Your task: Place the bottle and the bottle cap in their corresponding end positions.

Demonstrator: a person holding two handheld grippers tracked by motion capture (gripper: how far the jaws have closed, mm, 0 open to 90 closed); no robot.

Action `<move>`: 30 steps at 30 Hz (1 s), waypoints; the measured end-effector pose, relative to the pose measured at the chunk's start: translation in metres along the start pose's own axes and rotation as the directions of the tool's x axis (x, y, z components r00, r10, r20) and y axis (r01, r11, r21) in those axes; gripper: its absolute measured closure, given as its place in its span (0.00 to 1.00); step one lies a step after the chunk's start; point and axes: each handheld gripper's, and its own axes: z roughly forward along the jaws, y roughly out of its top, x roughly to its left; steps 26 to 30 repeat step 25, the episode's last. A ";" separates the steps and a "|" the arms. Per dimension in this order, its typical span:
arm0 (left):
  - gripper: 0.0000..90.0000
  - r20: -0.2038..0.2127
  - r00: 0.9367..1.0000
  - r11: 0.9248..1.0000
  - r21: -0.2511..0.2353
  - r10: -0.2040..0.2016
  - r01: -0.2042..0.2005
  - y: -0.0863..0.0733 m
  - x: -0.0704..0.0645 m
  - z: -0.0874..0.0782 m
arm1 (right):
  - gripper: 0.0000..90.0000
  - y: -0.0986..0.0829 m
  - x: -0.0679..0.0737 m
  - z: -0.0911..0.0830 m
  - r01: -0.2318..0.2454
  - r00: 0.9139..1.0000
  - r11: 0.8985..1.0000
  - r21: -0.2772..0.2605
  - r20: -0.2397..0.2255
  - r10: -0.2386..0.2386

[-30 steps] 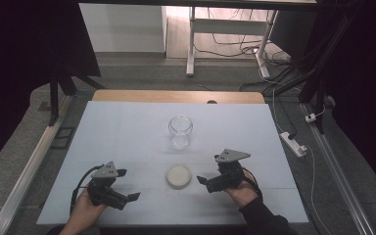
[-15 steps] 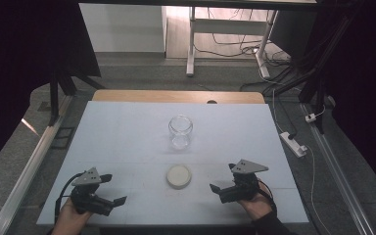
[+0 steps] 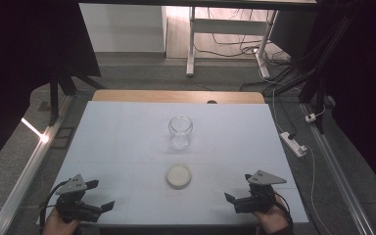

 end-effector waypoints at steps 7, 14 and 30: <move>0.00 -0.019 0.999 0.999 -0.020 -0.035 0.034 -0.011 0.003 -0.012 | 0.00 -0.012 -0.005 -0.013 -0.041 0.999 0.999 0.007 0.018 0.040; 0.00 -0.040 0.998 0.999 -0.018 -0.050 0.049 -0.016 0.004 -0.019 | 0.00 -0.018 -0.009 -0.025 -0.085 0.995 0.996 -0.016 0.042 0.086; 0.00 -0.069 0.996 0.998 0.005 -0.056 0.056 -0.019 0.004 -0.023 | 0.00 -0.023 -0.009 -0.033 -0.081 0.994 0.997 0.004 0.067 0.081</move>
